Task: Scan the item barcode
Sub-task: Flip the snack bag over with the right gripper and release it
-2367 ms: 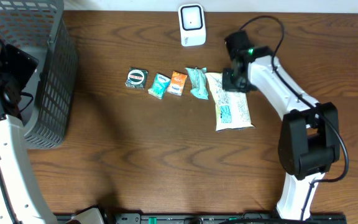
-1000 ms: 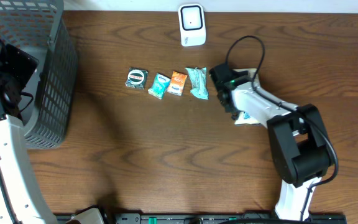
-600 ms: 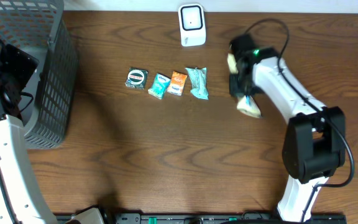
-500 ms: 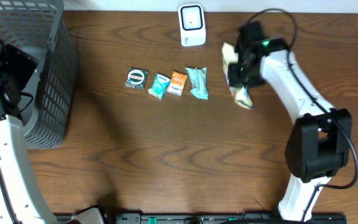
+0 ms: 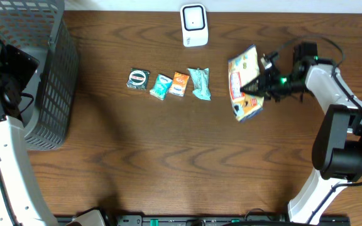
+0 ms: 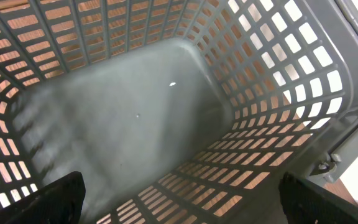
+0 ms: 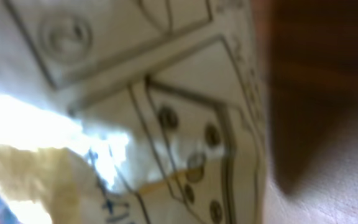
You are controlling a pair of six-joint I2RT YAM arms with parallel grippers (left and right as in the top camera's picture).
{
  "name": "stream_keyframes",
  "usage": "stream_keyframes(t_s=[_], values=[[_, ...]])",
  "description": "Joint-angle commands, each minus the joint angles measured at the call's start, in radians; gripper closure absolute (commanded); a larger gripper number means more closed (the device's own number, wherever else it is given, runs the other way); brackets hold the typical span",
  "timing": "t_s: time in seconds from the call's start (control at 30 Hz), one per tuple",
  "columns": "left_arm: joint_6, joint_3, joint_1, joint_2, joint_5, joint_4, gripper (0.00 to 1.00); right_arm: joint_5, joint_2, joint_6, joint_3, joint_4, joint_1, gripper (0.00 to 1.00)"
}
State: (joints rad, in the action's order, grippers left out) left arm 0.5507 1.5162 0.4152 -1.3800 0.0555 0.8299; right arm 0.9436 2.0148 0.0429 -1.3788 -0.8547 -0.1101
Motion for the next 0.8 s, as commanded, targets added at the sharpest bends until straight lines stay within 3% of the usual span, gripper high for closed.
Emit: stream_keyframes(t_s=[0.0,0.1,0.17,0.4,0.63,0.77], values=[[0.005,0.006,0.003,0.0,0.009,0.0,0.02,0.1,0.0,0.058,0.095,0.078,-0.056,0.95],[0.005,0.006,0.003,0.0,0.009,0.0,0.02,-0.043,0.0,0.129,0.122,0.098,-0.108,0.9],[0.005,0.006,0.003,0.0,0.009,0.0,0.02,-0.108,-0.003,0.129,0.114,0.079,-0.138,0.8],[0.005,0.006,0.003,0.0,0.009,0.0,0.02,-0.341,-0.029,0.129,-0.063,-0.137,-0.174,0.69],[0.005,0.006,0.003,0.0,0.009,0.0,0.03,-0.603,-0.074,0.128,-0.299,-0.329,-0.106,0.71],[0.005,0.006,0.003,0.0,0.009,0.0,0.02,-0.658,-0.08,0.128,-0.333,-0.335,-0.019,0.81]])
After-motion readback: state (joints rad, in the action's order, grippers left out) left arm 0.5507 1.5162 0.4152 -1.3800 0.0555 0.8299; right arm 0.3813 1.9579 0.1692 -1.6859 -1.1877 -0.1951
